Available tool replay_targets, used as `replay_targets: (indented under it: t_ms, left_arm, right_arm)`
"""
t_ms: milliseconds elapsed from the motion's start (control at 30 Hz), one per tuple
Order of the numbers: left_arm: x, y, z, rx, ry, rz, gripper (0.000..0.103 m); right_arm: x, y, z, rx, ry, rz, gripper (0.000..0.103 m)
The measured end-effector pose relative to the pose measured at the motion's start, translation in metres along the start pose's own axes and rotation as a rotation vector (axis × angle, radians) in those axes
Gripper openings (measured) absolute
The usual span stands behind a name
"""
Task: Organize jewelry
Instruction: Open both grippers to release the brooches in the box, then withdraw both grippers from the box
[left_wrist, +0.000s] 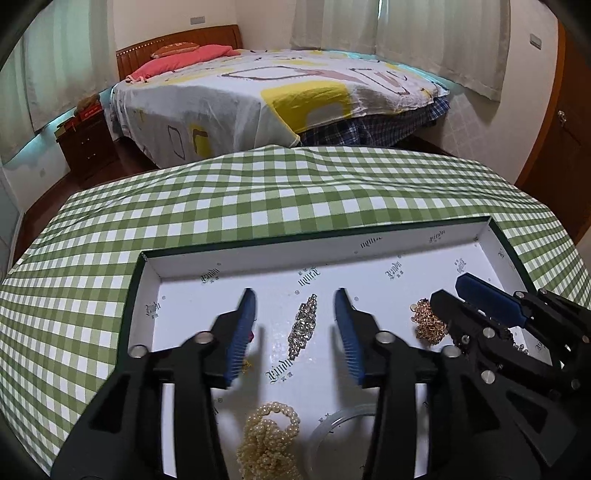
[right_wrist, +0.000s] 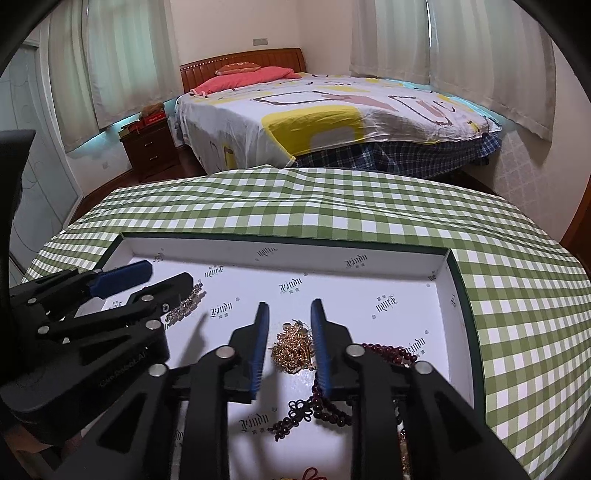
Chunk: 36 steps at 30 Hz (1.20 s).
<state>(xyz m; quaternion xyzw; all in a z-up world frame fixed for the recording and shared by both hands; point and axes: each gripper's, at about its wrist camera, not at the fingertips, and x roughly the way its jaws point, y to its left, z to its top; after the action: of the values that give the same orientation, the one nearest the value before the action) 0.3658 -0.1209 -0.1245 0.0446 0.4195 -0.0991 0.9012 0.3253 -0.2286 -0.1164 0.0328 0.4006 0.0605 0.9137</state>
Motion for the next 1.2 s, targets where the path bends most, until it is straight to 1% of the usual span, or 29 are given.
replay_targets:
  t_ms: [33, 100, 133, 233, 300, 333, 400, 533, 600, 767, 933, 1200]
  left_arm:
    - [-0.002, 0.0, 0.0, -0.002, -0.008, 0.002, 0.051]
    - [-0.004, 0.001, 0.0, -0.006, -0.016, 0.007, 0.052]
    - [-0.005, 0.002, -0.001, -0.008, -0.016, 0.008, 0.053]
    - [-0.007, 0.005, -0.001, -0.019, -0.023, 0.016, 0.059]
    - [-0.011, 0.007, -0.002, -0.029, -0.033, 0.016, 0.061]
    - [-0.013, 0.008, -0.002, -0.032, -0.039, 0.015, 0.062]
    - [-0.018, 0.008, -0.003, -0.03, -0.051, 0.024, 0.066]
    - [-0.028, 0.01, -0.007, -0.027, -0.088, 0.059, 0.079]
    - [-0.033, 0.011, -0.01, -0.029, -0.104, 0.062, 0.081]
    - [-0.049, 0.009, -0.017, -0.004, -0.137, 0.085, 0.086]
    - [-0.071, 0.01, -0.022, -0.021, -0.174, 0.072, 0.088]
    - [-0.114, 0.011, -0.03, -0.046, -0.238, 0.053, 0.089]
  right_arm:
    - [-0.001, 0.0, 0.0, -0.001, -0.002, -0.001, 0.03]
    - [-0.002, 0.0, -0.001, -0.002, -0.007, -0.006, 0.034]
    - [-0.003, 0.0, -0.001, -0.003, -0.01, -0.008, 0.035]
    - [-0.009, -0.002, -0.001, -0.004, -0.026, -0.017, 0.039]
    - [-0.013, -0.003, -0.001, -0.004, -0.036, -0.023, 0.046]
    - [-0.014, -0.003, -0.001, -0.004, -0.042, -0.027, 0.048]
    - [-0.018, -0.004, -0.002, -0.006, -0.05, -0.036, 0.053]
    - [-0.023, -0.009, -0.004, 0.002, -0.062, -0.052, 0.064]
    - [-0.026, -0.011, -0.006, 0.008, -0.067, -0.057, 0.069]
    - [-0.033, -0.013, -0.01, 0.011, -0.076, -0.065, 0.072]
    - [-0.047, -0.013, -0.011, 0.014, -0.098, -0.065, 0.072]
    - [-0.083, -0.01, -0.019, 0.016, -0.144, -0.06, 0.073]
